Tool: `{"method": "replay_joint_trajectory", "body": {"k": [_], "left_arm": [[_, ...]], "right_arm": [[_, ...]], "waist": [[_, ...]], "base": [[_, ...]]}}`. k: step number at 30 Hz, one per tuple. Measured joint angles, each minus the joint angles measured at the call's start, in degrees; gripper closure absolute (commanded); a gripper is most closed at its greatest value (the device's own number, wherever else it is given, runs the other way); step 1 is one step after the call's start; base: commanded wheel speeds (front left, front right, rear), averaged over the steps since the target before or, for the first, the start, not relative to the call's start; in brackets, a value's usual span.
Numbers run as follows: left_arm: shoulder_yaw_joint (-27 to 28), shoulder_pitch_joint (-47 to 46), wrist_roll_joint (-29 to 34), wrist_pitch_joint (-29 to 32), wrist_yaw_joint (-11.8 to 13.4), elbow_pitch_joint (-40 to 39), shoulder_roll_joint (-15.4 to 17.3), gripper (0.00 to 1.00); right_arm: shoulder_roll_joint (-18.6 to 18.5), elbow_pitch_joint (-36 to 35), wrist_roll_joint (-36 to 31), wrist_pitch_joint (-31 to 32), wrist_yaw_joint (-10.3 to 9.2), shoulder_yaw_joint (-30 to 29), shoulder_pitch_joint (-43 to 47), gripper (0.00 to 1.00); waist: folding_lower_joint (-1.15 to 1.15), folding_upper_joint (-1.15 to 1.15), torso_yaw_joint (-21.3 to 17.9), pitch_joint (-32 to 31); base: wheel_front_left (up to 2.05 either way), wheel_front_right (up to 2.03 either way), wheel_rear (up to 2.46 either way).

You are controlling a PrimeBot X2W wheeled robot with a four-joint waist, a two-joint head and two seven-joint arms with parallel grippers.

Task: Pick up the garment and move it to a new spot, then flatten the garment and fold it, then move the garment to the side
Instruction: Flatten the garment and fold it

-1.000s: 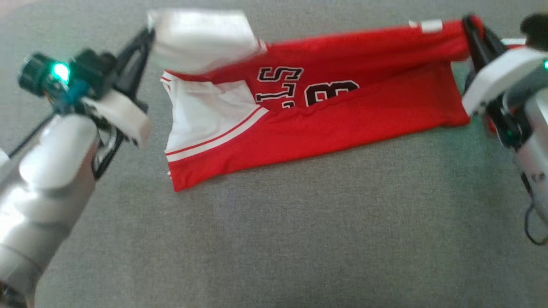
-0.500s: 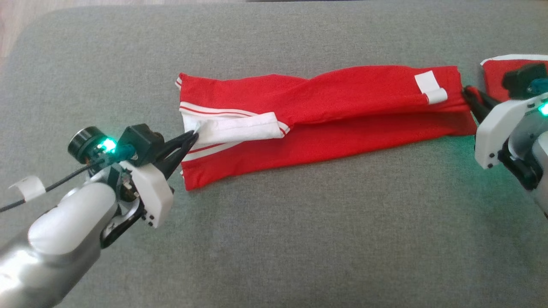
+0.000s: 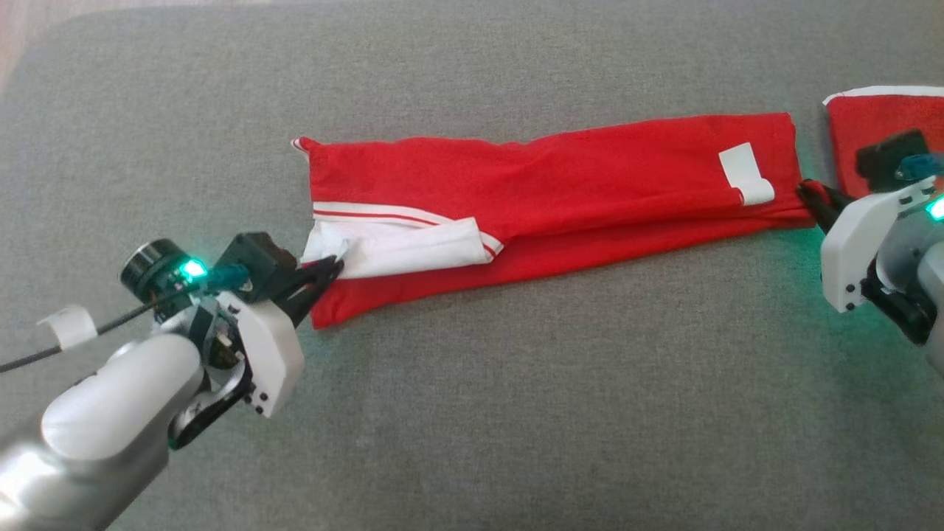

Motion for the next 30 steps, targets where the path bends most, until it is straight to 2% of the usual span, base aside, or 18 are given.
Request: {"method": "replay_joint_trajectory", "body": {"k": [1,2,3,4,5,9,10,14,17,19,22,25,30], "left_arm": [[-0.25,0.09,-0.02,0.04,0.00,0.01,-0.02,1.00],[-0.35,0.21,-0.02,0.04,0.02,0.03,-0.07,1.00],[-0.43,0.28,-0.02,0.04,0.14,0.13,-0.10,0.91],[-0.48,0.32,-0.02,0.04,0.46,0.29,-0.15,0.39],[-0.52,0.33,0.02,-0.01,0.65,0.58,-0.22,0.00],[0.44,0.36,0.08,-2.67,3.50,2.48,-1.12,0.00],[2.44,0.34,0.08,-5.98,5.69,3.35,-2.20,0.00],[7.87,0.34,-0.18,-14.68,11.01,5.23,-5.24,0.00],[12.34,0.42,-2.12,-21.90,14.26,5.98,-7.99,0.00],[15.41,1.10,-3.48,-24.38,15.77,6.10,-9.73,0.00],[21.37,4.41,-5.79,-25.47,16.72,4.94,-12.25,0.00],[28.97,9.85,-3.74,-25.53,17.67,1.14,-14.47,0.00],[36.67,19.93,3.37,-25.76,16.82,-2.01,-18.06,0.00]], "right_arm": [[0.03,0.24,0.31,-0.04,0.00,0.09,-0.06,1.00],[0.05,0.52,0.32,-0.37,0.00,0.18,-0.16,0.20],[0.18,0.81,0.67,-0.59,0.00,0.15,-0.26,0.00],[0.35,1.07,1.30,-0.59,0.00,0.15,-0.31,0.00],[0.45,1.14,1.71,-0.59,0.00,0.15,-0.32,0.00],[1.19,1.05,4.39,-2.10,0.00,-0.82,-0.83,0.00],[1.81,0.53,6.37,-3.74,0.00,-2.60,-1.45,0.00],[3.42,-0.77,10.55,-8.46,0.00,-7.37,-1.96,0.00],[4.91,-1.77,11.50,-14.04,0.00,-10.96,-1.94,0.00],[6.28,-2.33,12.21,-17.51,0.00,-13.77,-1.82,0.00],[8.81,-3.34,11.74,-19.97,-0.01,-18.28,-0.66,0.00],[12.13,-5.35,9.36,-20.47,-0.01,-25.31,2.34,0.00],[19.33,-13.99,-1.91,-20.56,-0.01,-41.01,11.80,0.00]], "waist": [[0.00,0.00,-0.06,0.09],[0.00,0.00,-0.12,0.18],[0.00,0.00,-0.20,0.26],[0.00,0.00,-0.28,0.29],[0.00,0.00,-0.37,0.30],[0.01,0.00,-0.88,-0.02],[0.00,0.00,-1.13,-0.49],[0.00,0.00,-1.56,-1.89],[0.00,0.00,-1.86,-3.26],[0.00,0.00,-2.05,-4.27],[0.00,0.00,-2.40,-5.89],[0.00,0.00,-2.84,-7.33],[-0.01,0.00,-3.56,-9.41]], "base": [[0.00,0.00,0.00],[0.00,0.00,0.00],[0.00,0.00,0.00],[0.00,0.00,0.00],[0.00,0.00,0.00],[0.00,0.00,0.00],[0.00,0.00,0.00],[0.00,0.00,0.00],[0.00,0.00,0.00],[0.00,0.00,0.00],[0.00,0.00,0.00],[0.00,0.00,0.00],[0.00,0.00,0.00]]}}
